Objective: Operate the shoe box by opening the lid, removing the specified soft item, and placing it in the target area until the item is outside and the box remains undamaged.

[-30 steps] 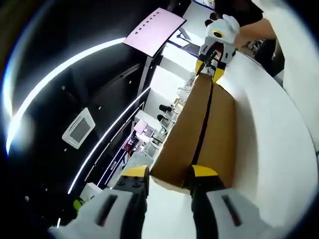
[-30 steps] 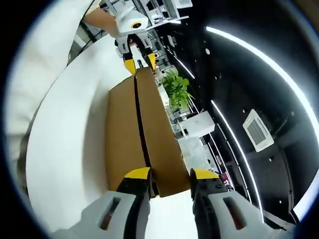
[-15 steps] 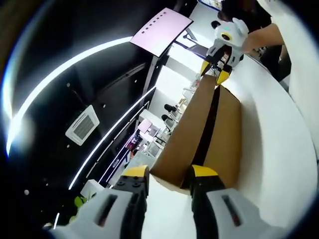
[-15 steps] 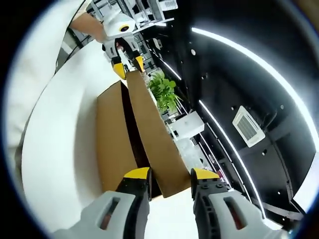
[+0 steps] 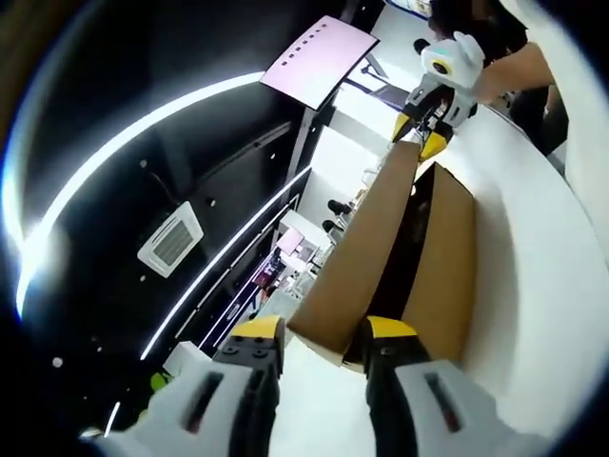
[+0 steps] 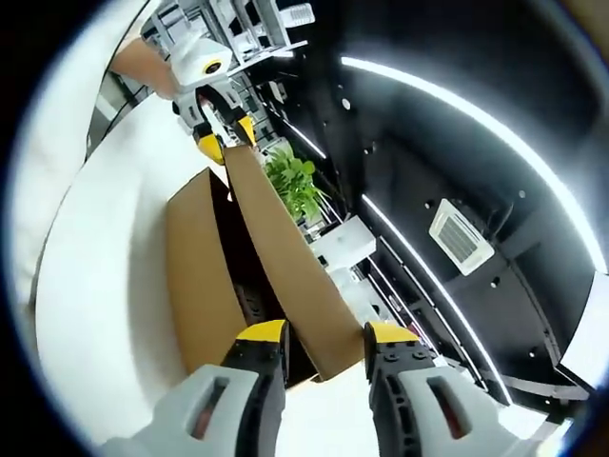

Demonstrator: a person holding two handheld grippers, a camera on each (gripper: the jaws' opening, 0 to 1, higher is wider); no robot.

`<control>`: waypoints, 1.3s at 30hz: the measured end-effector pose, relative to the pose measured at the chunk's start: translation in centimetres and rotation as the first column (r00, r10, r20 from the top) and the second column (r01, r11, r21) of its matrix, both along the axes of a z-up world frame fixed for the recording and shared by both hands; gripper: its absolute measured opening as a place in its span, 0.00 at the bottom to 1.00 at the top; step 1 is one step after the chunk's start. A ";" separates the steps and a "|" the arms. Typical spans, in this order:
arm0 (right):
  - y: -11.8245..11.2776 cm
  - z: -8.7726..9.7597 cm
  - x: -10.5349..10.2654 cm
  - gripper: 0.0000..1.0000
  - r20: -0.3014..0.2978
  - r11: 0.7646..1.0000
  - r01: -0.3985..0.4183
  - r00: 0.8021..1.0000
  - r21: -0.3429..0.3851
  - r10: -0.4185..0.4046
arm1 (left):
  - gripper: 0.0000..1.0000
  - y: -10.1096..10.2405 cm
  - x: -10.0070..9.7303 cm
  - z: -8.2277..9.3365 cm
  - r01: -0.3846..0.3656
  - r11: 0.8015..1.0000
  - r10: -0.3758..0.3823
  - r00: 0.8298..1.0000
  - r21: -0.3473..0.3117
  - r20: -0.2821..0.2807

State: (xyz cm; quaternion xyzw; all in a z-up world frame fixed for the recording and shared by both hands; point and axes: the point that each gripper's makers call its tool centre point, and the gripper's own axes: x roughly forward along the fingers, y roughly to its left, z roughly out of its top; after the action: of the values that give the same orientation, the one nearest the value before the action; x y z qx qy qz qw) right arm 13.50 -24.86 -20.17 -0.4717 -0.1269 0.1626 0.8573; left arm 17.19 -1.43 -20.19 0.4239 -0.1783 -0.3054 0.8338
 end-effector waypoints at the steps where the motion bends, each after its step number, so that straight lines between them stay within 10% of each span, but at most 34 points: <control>1: 0.0 0.1 0.0 0.31 0.004 1.000 0.003 1.000 0.003 -0.004 | 0.34 0.0 0.0 0.1 0.000 1.000 0.000 1.000 -0.001 0.004; 24: -0.3 1.2 0.5 0.43 0.043 0.956 0.075 0.995 0.282 -0.091 | 0.38 -0.1 0.1 0.8 0.011 0.984 -0.033 0.992 -0.180 -0.119; 29: -1.7 0.1 1.2 0.43 -0.044 0.893 0.127 0.992 0.431 -0.119 | 0.39 -0.4 0.1 0.4 0.016 0.983 -0.043 0.989 -0.184 -0.142; 39: -1.4 0.7 2.4 0.36 -0.066 0.844 0.116 0.993 0.523 -0.095 | 0.39 -0.4 0.0 0.8 0.030 0.977 -0.060 0.989 -0.209 -0.138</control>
State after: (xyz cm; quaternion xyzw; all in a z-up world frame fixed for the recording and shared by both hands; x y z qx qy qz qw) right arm 15.94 -26.27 -19.46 -0.2221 -0.1244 0.0832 0.9635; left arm 17.23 -1.88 -19.41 0.3079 -0.1580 -0.3339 0.8768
